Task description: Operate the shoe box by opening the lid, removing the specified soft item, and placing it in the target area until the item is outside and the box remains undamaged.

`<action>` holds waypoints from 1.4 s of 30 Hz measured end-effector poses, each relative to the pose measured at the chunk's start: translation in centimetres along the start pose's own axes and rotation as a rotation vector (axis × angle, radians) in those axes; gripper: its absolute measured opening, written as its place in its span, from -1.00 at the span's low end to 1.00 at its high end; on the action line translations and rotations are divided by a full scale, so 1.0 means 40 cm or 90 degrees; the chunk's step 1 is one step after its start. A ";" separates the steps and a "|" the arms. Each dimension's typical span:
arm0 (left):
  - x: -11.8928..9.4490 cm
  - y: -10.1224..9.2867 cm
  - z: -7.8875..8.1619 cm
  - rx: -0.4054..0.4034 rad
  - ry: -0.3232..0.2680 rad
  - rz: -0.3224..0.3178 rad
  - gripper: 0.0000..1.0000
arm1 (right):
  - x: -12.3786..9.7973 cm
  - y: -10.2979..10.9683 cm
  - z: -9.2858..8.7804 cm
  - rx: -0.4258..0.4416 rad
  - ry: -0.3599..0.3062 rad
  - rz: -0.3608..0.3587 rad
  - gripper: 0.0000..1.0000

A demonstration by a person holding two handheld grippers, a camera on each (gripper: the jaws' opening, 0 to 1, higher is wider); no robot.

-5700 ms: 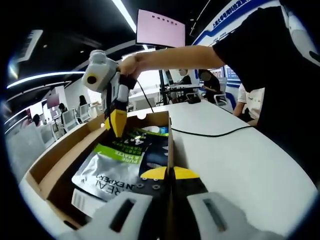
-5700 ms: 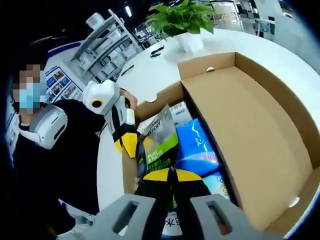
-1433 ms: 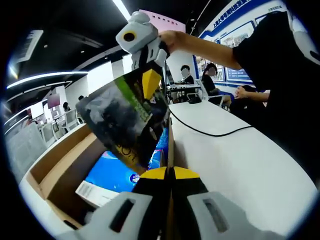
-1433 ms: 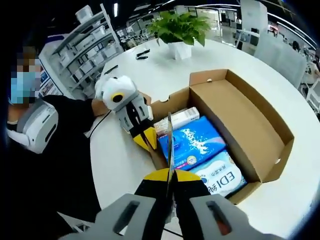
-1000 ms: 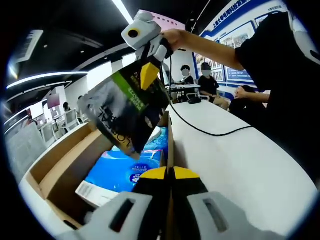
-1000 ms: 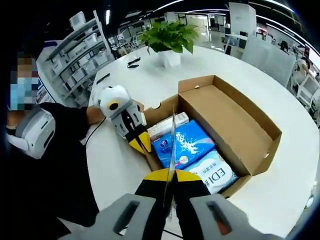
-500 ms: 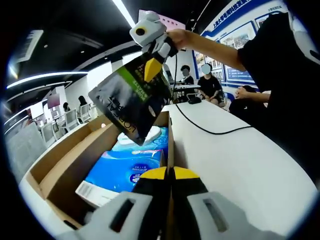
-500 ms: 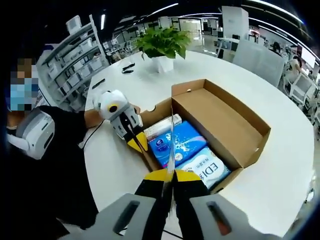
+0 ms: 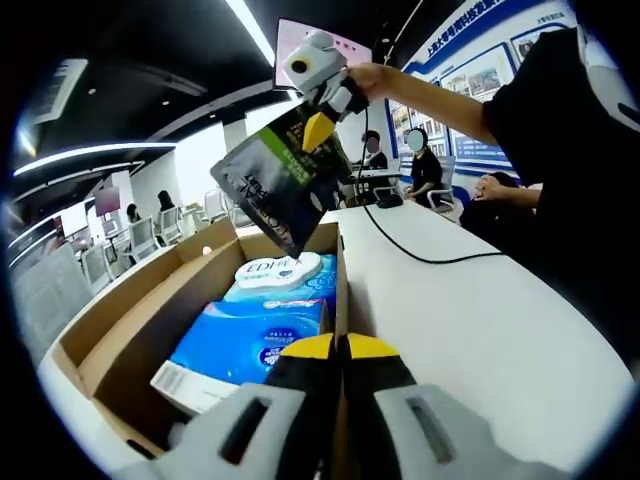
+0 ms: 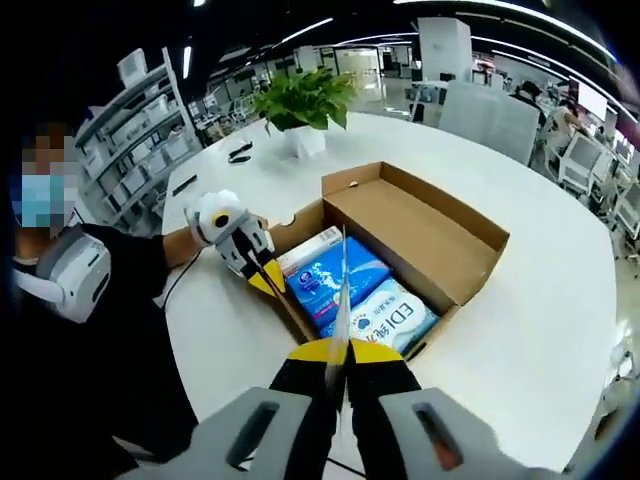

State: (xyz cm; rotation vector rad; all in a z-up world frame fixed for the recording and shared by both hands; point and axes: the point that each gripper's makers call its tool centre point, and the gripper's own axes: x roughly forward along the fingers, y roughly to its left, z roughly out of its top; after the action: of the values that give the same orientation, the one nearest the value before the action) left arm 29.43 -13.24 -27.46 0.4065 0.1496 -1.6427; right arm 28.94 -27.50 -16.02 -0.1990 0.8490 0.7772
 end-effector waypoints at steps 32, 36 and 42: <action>0.001 0.001 0.000 -0.001 0.000 0.001 -0.95 | -0.176 -0.084 -0.143 0.133 -0.061 -0.071 -1.00; 0.001 -0.001 0.001 -0.002 0.001 0.002 -0.95 | -0.169 -0.098 -0.169 0.159 -0.060 -0.064 -1.00; 0.000 0.000 0.001 -0.001 0.002 0.003 -0.95 | -0.159 -0.120 -0.202 0.176 -0.049 -0.057 -1.00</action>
State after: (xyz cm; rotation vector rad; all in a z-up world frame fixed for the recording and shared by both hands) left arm 29.41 -13.25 -27.43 0.4078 0.1517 -1.6378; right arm 24.78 -37.98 -17.34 0.0388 0.8585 0.5728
